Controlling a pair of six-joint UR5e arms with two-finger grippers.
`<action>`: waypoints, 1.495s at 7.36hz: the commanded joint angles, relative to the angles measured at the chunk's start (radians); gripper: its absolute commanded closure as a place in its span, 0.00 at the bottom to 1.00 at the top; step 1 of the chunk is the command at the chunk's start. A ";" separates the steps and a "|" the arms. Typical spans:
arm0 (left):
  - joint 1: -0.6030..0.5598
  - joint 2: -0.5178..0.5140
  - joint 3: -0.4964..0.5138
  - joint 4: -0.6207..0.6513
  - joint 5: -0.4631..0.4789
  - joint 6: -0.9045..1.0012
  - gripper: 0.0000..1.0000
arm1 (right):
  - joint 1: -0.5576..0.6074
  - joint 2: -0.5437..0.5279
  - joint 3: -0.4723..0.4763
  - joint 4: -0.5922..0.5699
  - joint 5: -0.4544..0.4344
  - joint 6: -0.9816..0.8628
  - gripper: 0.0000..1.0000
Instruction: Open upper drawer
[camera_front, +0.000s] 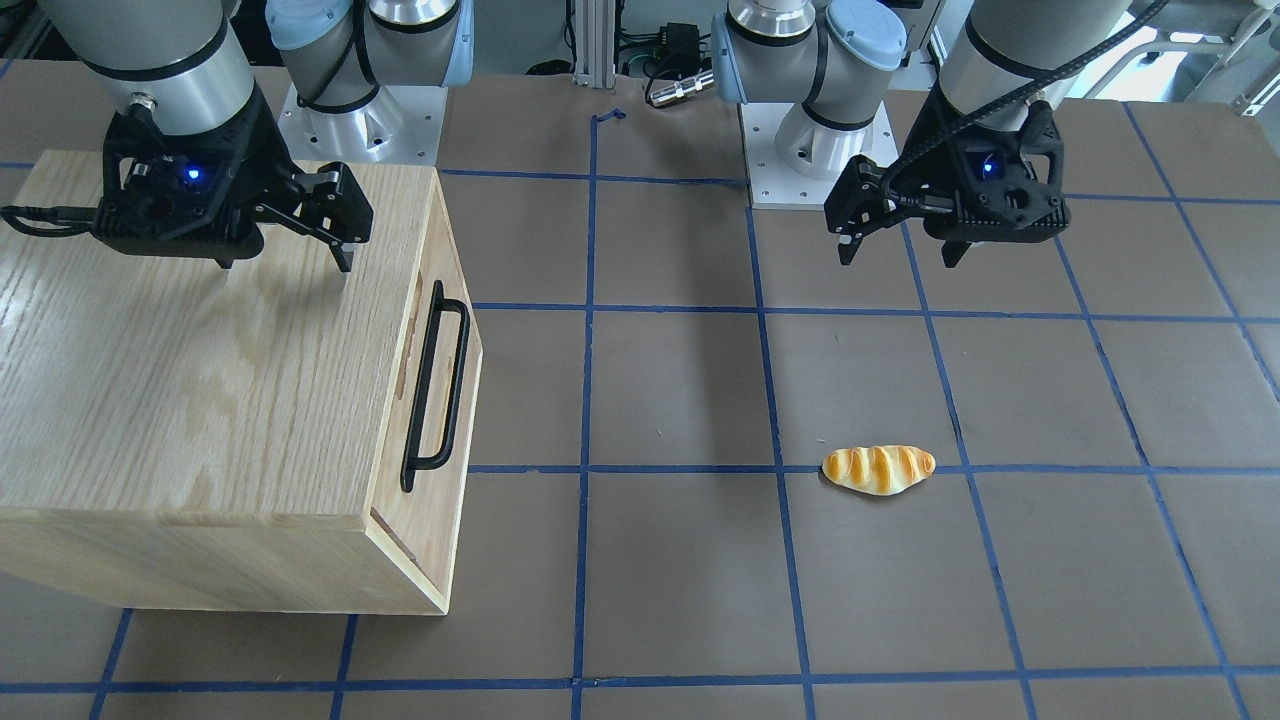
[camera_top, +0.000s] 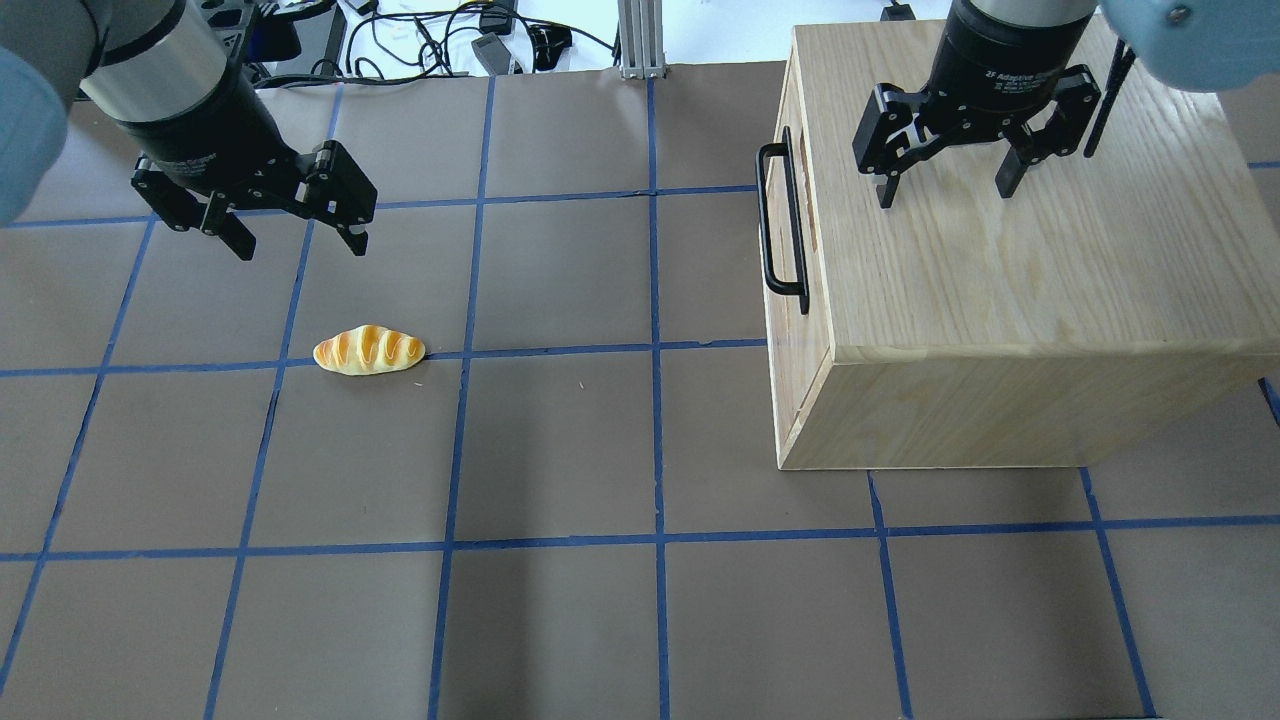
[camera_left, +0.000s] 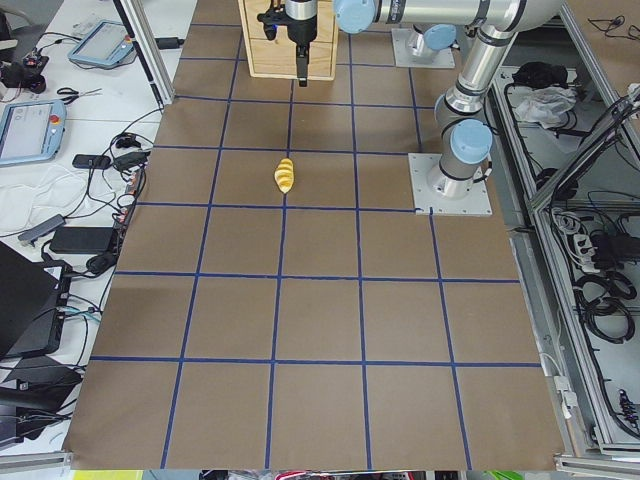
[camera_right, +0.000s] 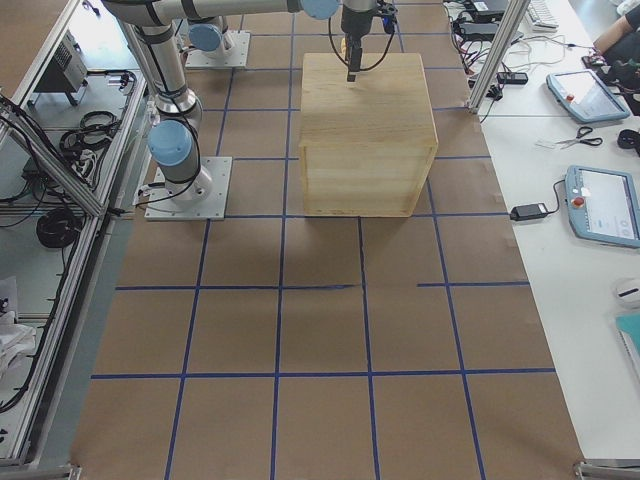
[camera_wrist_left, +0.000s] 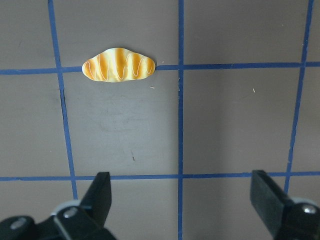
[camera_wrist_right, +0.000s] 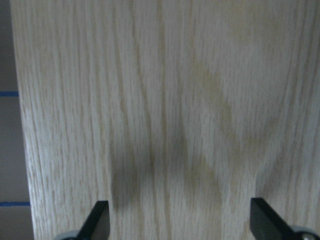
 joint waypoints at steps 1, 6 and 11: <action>0.001 0.000 -0.003 0.000 0.001 0.000 0.00 | 0.000 0.000 0.000 0.000 0.000 -0.001 0.00; -0.005 0.014 -0.004 -0.003 -0.010 -0.005 0.00 | 0.000 0.000 0.000 0.000 0.000 0.001 0.00; 0.000 0.017 0.017 -0.053 -0.007 0.000 0.00 | 0.000 0.000 0.000 0.000 0.000 0.001 0.00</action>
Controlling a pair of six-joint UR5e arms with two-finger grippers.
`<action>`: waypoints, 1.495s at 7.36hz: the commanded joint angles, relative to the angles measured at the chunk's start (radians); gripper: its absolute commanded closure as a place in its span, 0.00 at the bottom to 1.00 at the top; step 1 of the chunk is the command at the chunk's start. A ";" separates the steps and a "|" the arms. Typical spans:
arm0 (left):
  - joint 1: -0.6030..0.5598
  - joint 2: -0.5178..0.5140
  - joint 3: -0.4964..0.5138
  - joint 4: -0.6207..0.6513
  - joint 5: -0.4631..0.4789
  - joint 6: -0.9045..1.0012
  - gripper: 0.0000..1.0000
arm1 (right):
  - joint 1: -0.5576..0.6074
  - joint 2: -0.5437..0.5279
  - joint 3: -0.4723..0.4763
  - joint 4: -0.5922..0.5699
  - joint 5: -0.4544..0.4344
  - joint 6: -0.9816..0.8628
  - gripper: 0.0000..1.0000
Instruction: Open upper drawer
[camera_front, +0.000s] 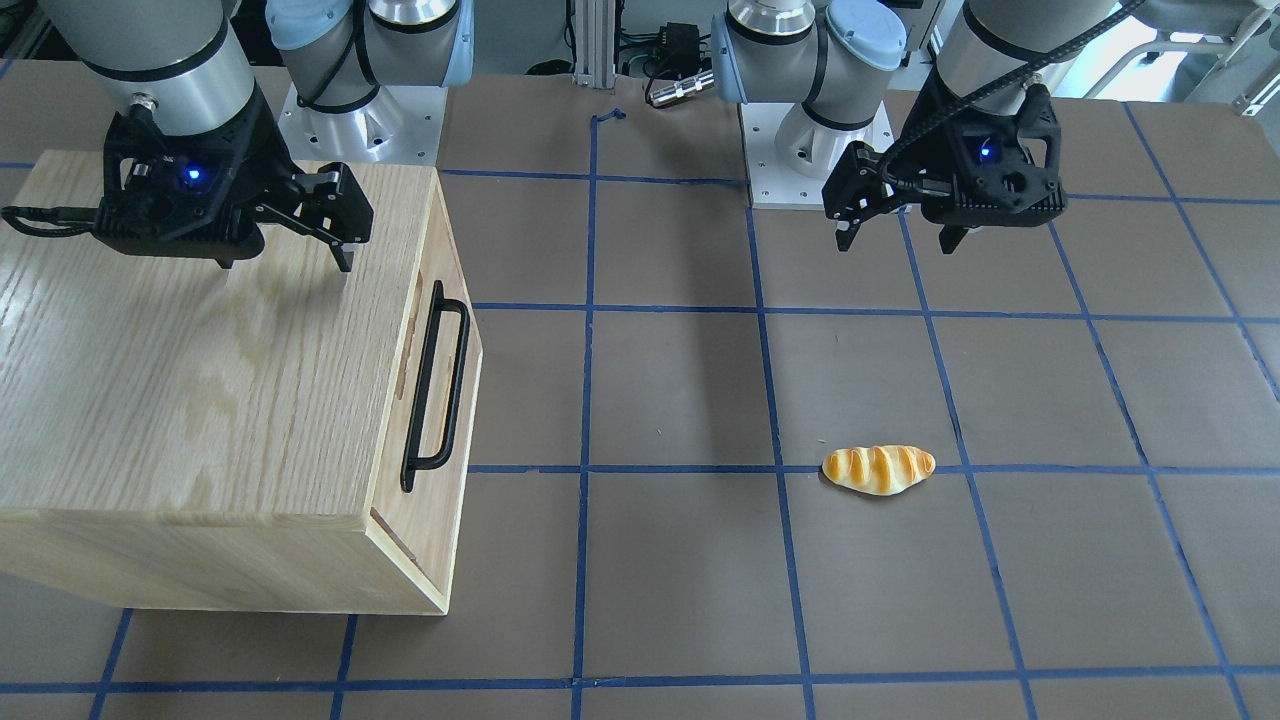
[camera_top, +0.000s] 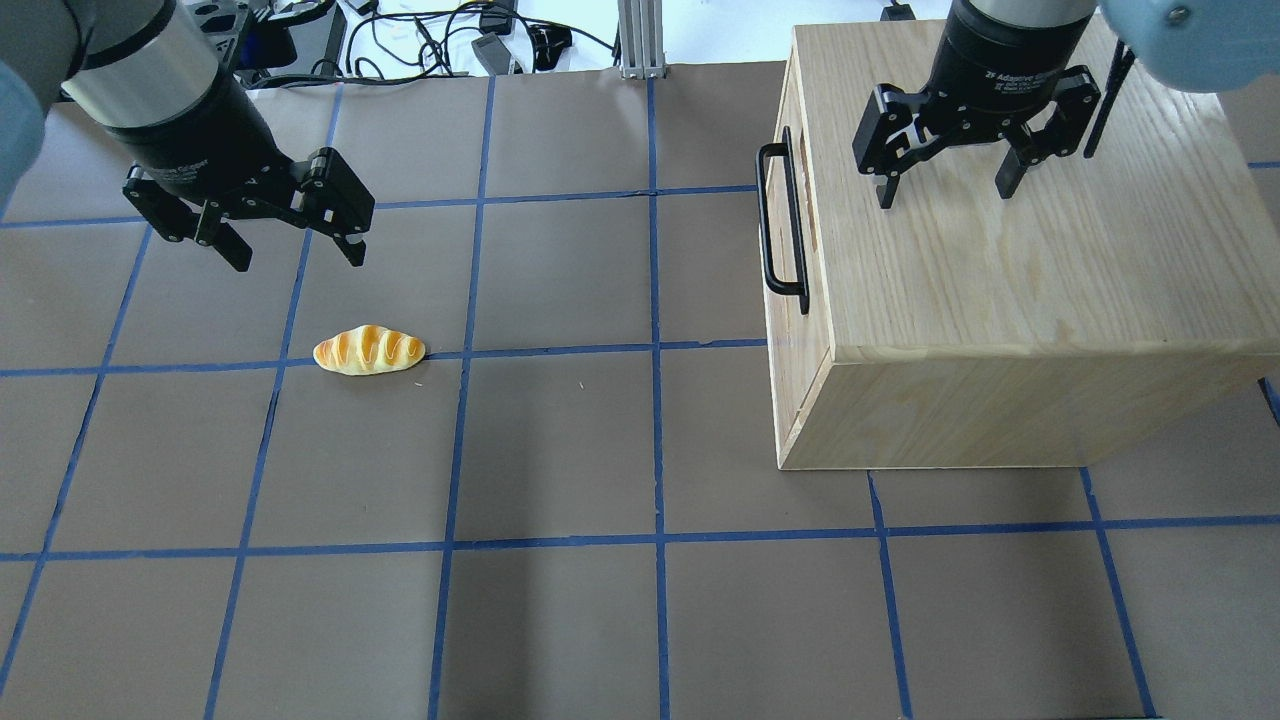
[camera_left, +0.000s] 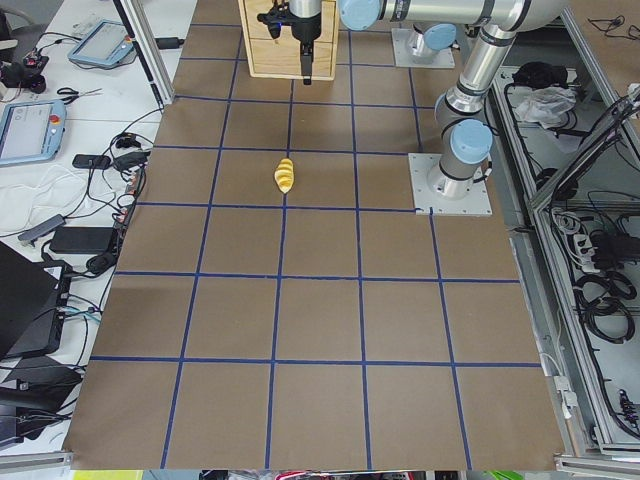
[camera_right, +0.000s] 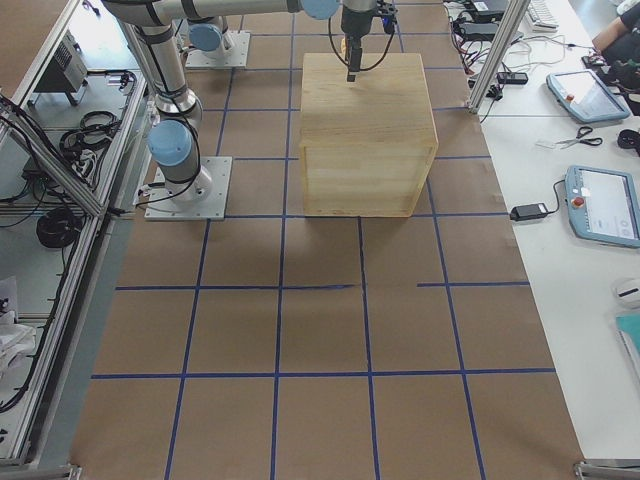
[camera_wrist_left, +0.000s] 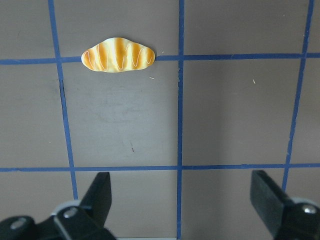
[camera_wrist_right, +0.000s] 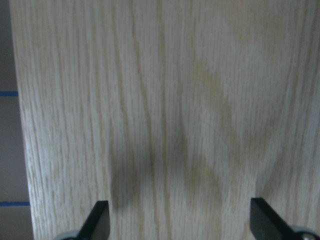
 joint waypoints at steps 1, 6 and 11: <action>0.001 -0.006 0.009 -0.004 -0.004 -0.013 0.00 | 0.000 0.000 -0.001 0.000 0.000 0.000 0.00; -0.023 -0.041 0.007 0.089 -0.021 -0.014 0.00 | 0.000 0.000 -0.001 0.000 0.000 0.000 0.00; -0.149 -0.111 0.018 0.235 -0.093 -0.120 0.00 | 0.000 0.000 -0.001 0.000 0.000 -0.001 0.00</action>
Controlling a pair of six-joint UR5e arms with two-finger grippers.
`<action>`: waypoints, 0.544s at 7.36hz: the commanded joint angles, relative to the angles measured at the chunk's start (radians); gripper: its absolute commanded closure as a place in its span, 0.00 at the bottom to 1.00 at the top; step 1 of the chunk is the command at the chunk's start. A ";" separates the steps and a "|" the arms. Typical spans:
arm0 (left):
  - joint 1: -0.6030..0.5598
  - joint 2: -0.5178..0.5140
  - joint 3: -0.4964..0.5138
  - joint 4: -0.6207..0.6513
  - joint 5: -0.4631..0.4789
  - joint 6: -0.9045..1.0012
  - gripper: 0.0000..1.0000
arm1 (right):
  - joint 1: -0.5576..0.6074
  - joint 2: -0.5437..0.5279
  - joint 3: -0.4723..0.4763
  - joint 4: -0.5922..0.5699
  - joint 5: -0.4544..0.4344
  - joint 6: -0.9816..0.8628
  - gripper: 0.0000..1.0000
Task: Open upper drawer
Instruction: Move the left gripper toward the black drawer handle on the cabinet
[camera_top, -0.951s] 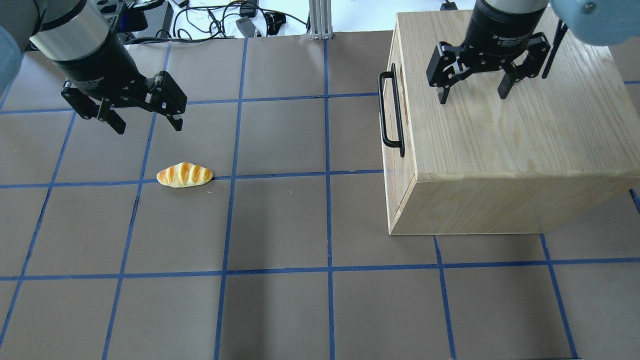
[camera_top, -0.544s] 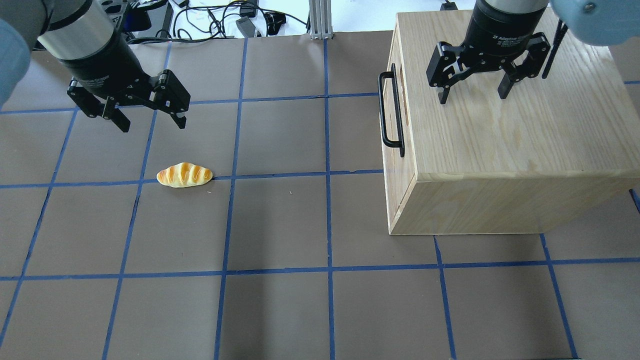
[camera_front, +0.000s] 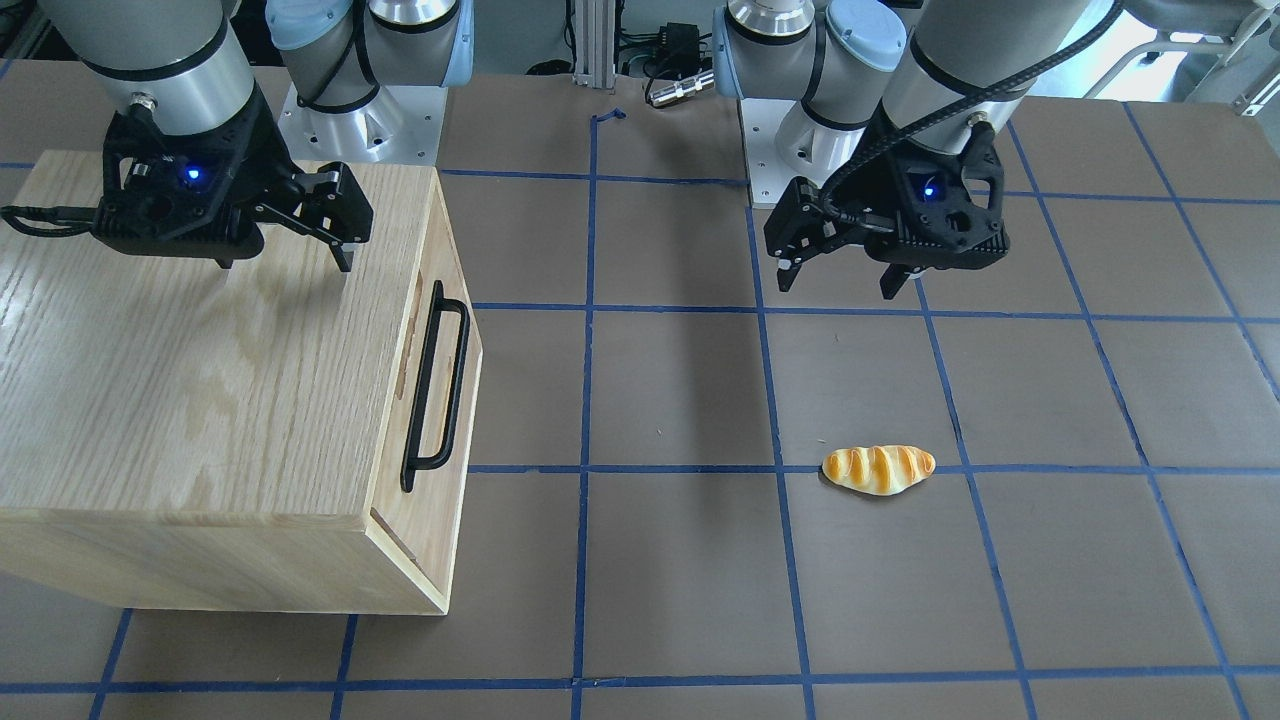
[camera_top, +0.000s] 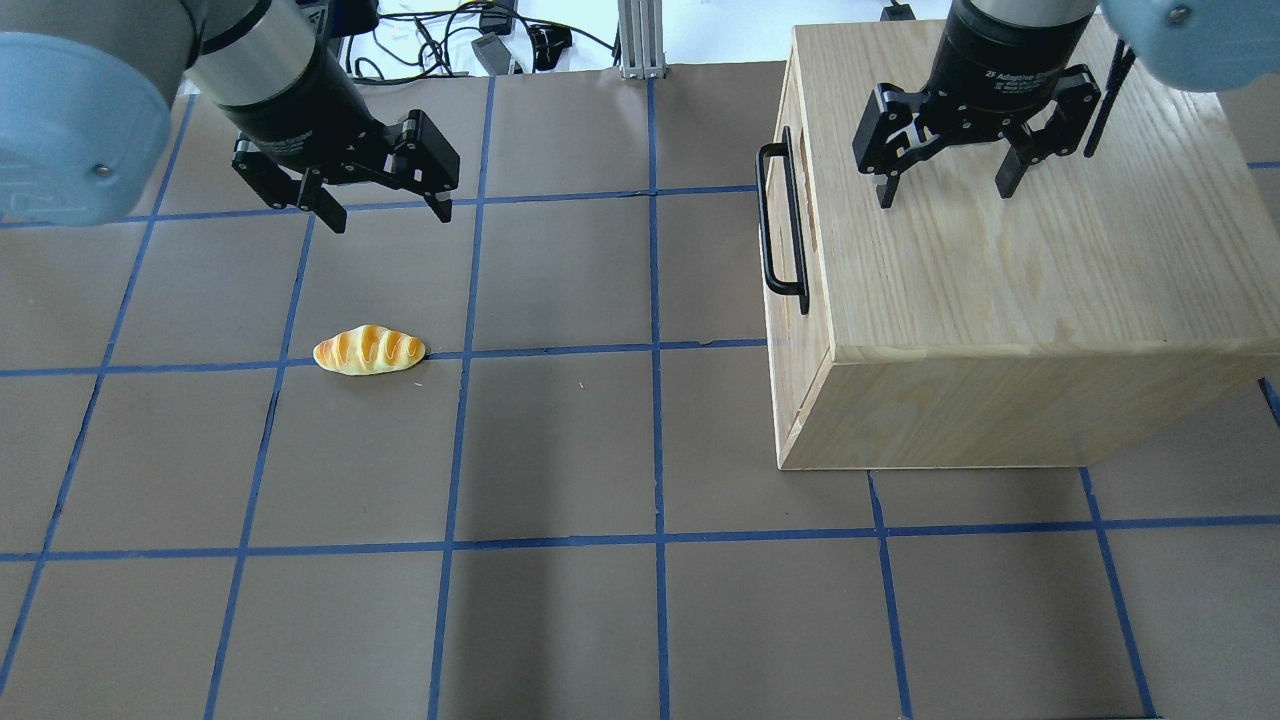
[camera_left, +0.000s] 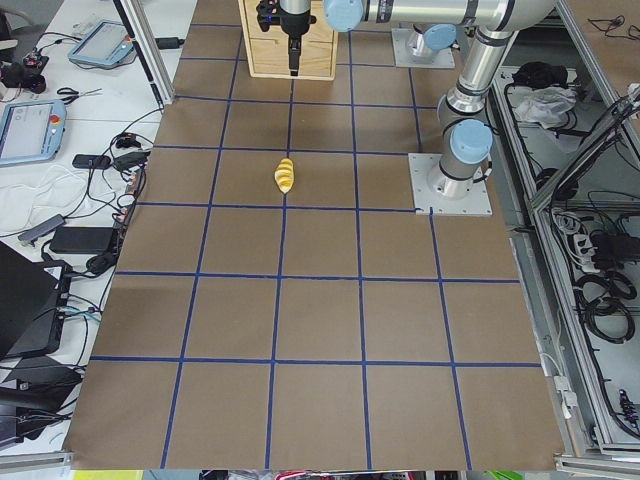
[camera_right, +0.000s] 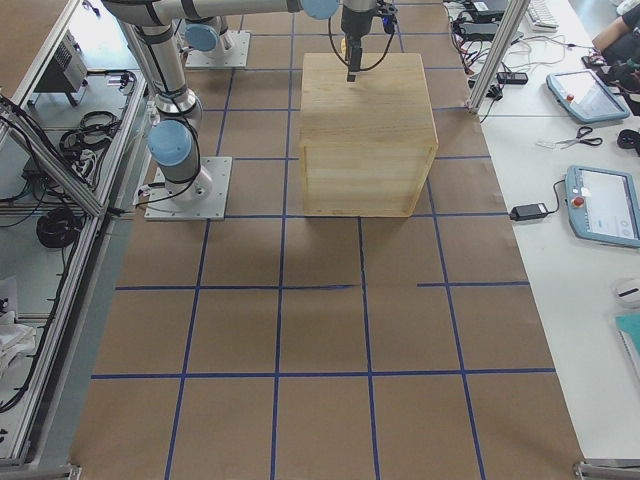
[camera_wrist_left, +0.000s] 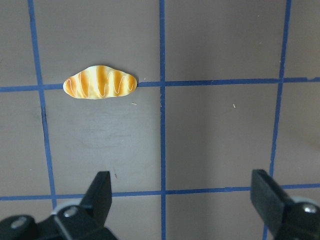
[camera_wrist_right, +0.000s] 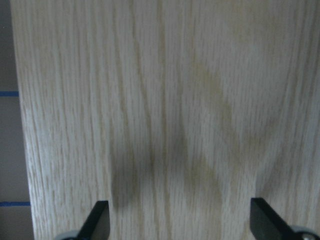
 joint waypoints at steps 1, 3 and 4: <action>-0.100 -0.055 0.007 0.096 -0.005 -0.094 0.00 | 0.000 0.000 0.000 0.000 0.000 0.001 0.00; -0.171 -0.121 0.007 0.214 -0.041 -0.210 0.00 | 0.000 0.000 0.001 0.000 0.000 0.001 0.00; -0.190 -0.149 0.007 0.263 -0.076 -0.260 0.00 | 0.000 0.000 0.000 0.000 0.000 0.001 0.00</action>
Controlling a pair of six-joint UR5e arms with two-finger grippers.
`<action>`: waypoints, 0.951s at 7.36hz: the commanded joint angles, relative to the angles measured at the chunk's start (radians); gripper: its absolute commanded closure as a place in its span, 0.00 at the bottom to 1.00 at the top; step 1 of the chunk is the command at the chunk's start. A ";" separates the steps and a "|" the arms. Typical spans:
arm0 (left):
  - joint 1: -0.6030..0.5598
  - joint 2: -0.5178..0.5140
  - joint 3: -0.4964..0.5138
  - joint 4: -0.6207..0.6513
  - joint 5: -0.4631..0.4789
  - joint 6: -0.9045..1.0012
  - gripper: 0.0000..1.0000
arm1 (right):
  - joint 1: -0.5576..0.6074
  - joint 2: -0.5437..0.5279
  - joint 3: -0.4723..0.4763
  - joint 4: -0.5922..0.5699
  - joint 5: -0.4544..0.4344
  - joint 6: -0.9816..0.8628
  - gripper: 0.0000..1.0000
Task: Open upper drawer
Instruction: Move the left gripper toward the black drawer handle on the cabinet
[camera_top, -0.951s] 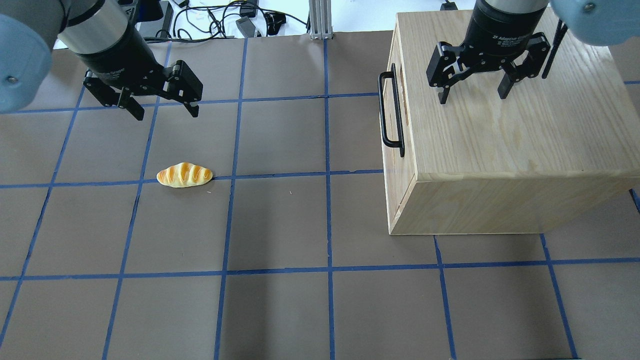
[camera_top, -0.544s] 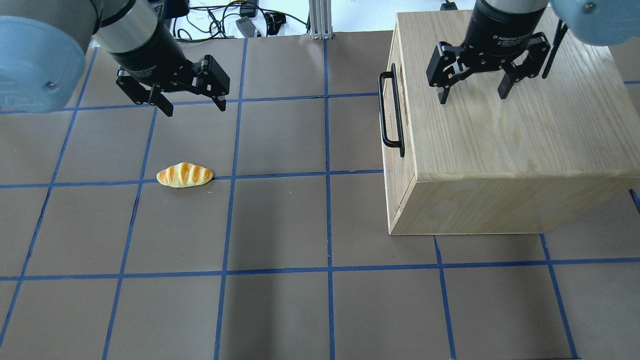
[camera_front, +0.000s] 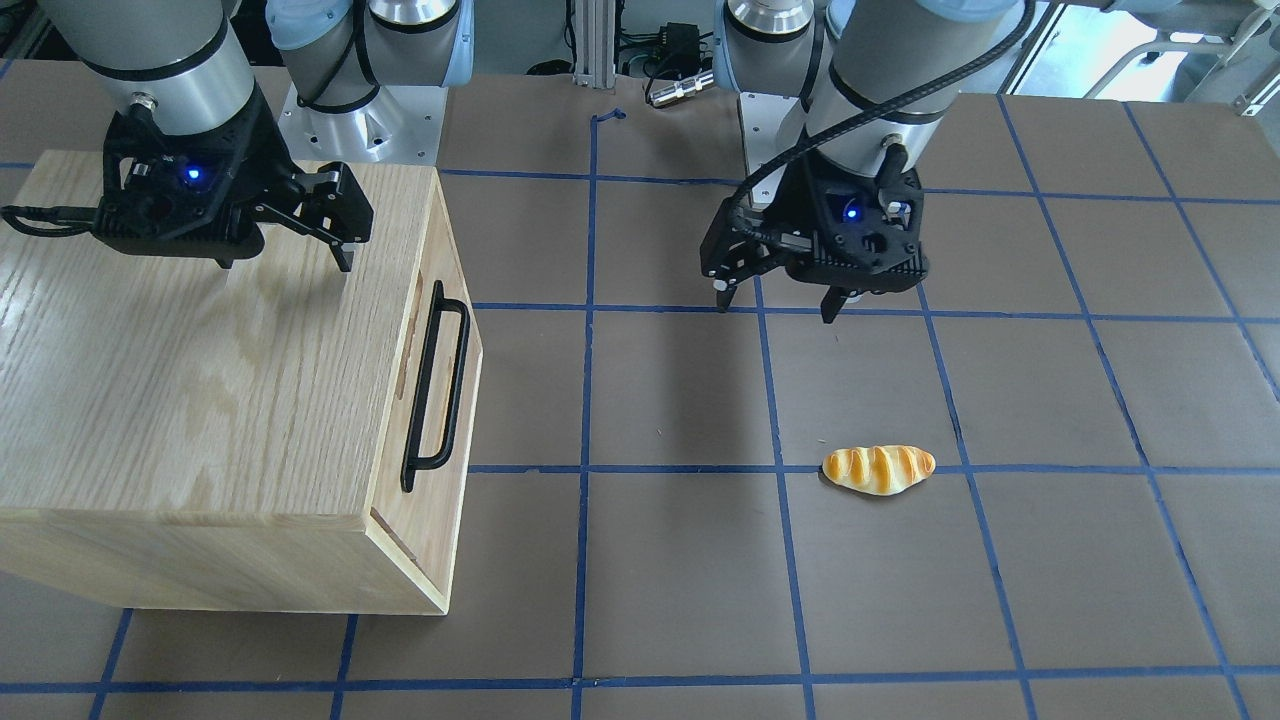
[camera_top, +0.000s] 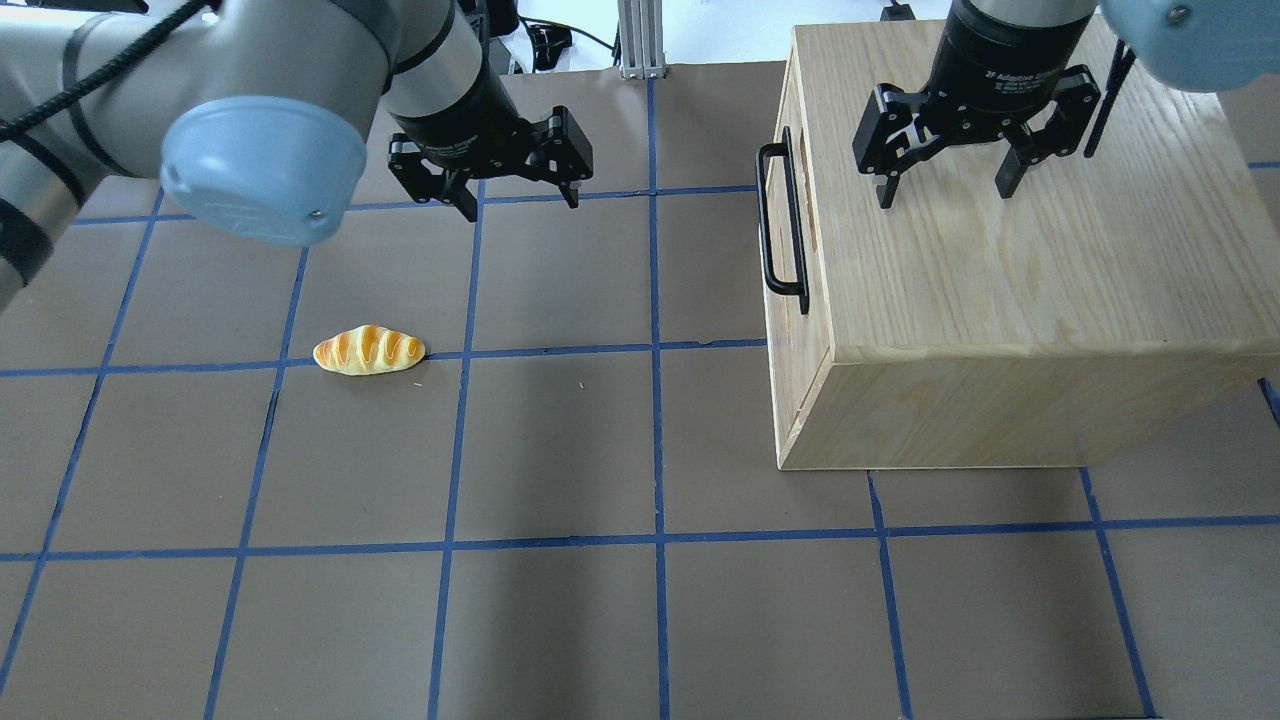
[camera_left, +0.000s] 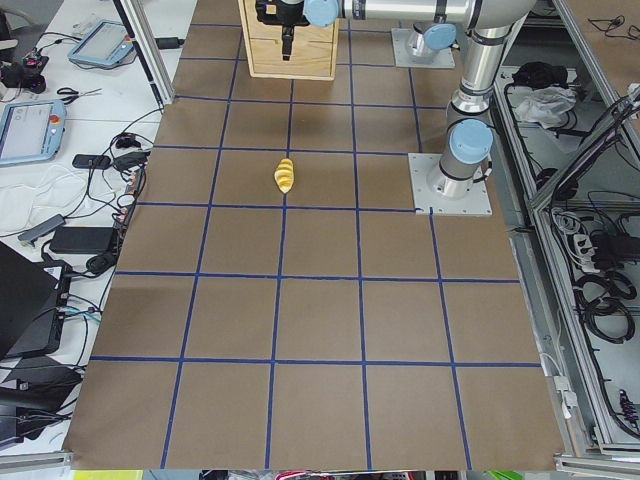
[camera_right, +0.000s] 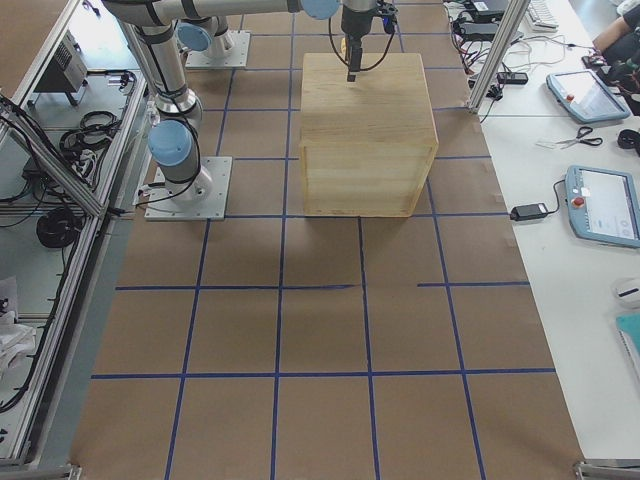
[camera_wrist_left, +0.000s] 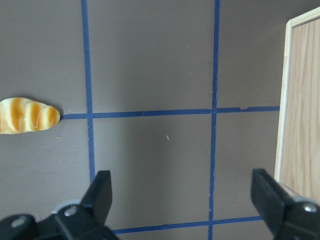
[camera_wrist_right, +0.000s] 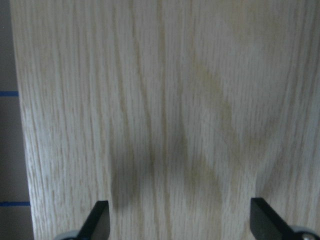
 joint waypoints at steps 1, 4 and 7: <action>-0.066 -0.063 0.003 0.116 -0.047 -0.129 0.00 | 0.000 0.000 0.000 0.000 0.000 -0.001 0.00; -0.161 -0.123 0.063 0.122 -0.049 -0.211 0.00 | 0.000 0.000 0.000 0.000 0.000 0.000 0.00; -0.179 -0.174 0.066 0.205 -0.116 -0.200 0.00 | 0.000 0.000 0.000 0.000 0.000 0.000 0.00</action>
